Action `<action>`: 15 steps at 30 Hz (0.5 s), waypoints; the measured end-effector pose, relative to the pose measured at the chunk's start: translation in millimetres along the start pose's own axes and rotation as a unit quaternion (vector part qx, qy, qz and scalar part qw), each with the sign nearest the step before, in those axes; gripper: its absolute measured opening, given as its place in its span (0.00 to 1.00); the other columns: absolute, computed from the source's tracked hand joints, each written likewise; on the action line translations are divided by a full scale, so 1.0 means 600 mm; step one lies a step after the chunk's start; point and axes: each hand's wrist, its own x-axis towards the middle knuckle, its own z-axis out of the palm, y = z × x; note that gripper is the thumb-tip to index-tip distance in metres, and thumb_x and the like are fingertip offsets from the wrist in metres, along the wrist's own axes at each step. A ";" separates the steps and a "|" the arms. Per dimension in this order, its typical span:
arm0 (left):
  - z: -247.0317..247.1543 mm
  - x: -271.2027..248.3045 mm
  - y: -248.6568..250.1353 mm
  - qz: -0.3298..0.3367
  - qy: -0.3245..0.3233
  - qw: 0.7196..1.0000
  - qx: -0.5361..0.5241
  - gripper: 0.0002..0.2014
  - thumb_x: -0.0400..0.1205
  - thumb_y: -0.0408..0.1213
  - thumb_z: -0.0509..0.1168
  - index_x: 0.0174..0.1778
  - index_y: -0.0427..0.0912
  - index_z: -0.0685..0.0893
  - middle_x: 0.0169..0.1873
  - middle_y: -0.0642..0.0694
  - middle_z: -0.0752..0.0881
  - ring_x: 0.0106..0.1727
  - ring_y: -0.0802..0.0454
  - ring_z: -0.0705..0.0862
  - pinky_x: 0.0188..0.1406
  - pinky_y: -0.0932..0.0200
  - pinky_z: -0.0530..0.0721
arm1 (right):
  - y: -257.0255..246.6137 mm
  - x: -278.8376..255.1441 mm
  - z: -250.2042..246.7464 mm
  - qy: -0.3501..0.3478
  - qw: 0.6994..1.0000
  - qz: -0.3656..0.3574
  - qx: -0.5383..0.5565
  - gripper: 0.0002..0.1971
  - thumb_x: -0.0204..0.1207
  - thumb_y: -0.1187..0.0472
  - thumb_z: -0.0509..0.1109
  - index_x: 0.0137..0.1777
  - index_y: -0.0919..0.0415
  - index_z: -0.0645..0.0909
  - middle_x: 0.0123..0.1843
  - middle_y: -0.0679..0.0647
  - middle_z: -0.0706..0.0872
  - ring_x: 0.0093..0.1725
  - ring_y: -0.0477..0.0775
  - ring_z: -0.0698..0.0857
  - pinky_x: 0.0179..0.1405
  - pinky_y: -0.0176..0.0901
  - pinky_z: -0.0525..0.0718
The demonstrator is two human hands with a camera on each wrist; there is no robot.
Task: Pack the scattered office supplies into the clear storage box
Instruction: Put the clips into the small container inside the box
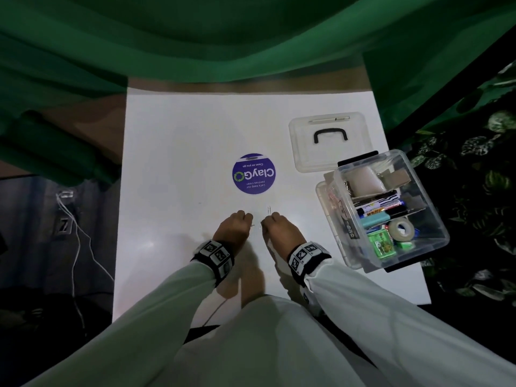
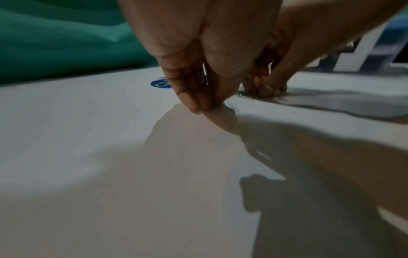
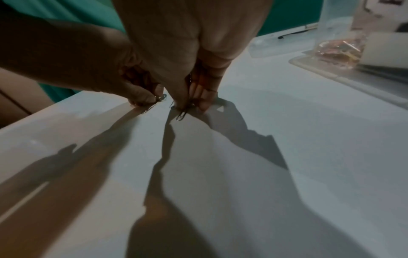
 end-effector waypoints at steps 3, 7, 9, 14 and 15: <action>-0.002 -0.006 -0.010 -0.020 -0.004 1.000 -0.011 0.12 0.60 0.18 0.72 0.33 0.33 0.79 0.27 0.36 0.78 0.23 0.38 0.77 0.16 0.54 0.72 | -0.002 0.008 -0.014 -0.007 1.000 -0.003 -0.015 0.10 0.73 0.64 0.69 0.53 0.64 0.80 0.51 0.61 0.83 0.49 0.66 0.85 0.42 0.49 0.82; -0.031 0.001 0.010 -0.069 -0.019 0.993 -0.096 0.05 0.79 0.28 0.59 0.48 0.35 0.79 0.44 0.35 0.81 0.41 0.34 0.82 0.37 0.46 0.81 | 0.016 0.016 -0.055 0.001 0.996 0.051 0.071 0.07 0.75 0.68 0.63 0.49 0.64 0.81 0.49 0.62 0.86 0.49 0.66 0.86 0.45 0.48 0.81; -0.056 0.008 0.031 -0.066 -0.005 0.987 -0.144 0.05 0.80 0.31 0.59 0.48 0.37 0.80 0.44 0.38 0.82 0.42 0.38 0.82 0.39 0.48 0.80 | 0.027 0.004 -0.083 0.036 0.985 0.082 0.147 0.05 0.71 0.67 0.64 0.42 0.60 0.81 0.43 0.56 0.87 0.43 0.61 0.86 0.42 0.48 0.84; -0.152 0.058 0.127 -0.041 0.086 0.936 -0.339 0.04 0.77 0.29 0.65 0.43 0.39 0.85 0.35 0.47 0.85 0.35 0.53 0.81 0.39 0.59 0.80 | 0.074 -0.059 -0.202 0.184 0.941 0.099 0.267 0.03 0.71 0.68 0.72 0.41 0.60 0.84 0.35 0.52 0.88 0.34 0.50 0.85 0.37 0.40 0.84; -0.170 0.072 0.153 -0.030 0.102 0.926 -0.362 0.04 0.77 0.29 0.66 0.42 0.40 0.85 0.34 0.48 0.84 0.34 0.56 0.80 0.38 0.60 0.79 | 0.091 -0.073 -0.230 0.213 0.932 0.105 0.275 0.03 0.72 0.68 0.73 0.42 0.61 0.85 0.36 0.53 0.89 0.34 0.50 0.86 0.38 0.38 0.84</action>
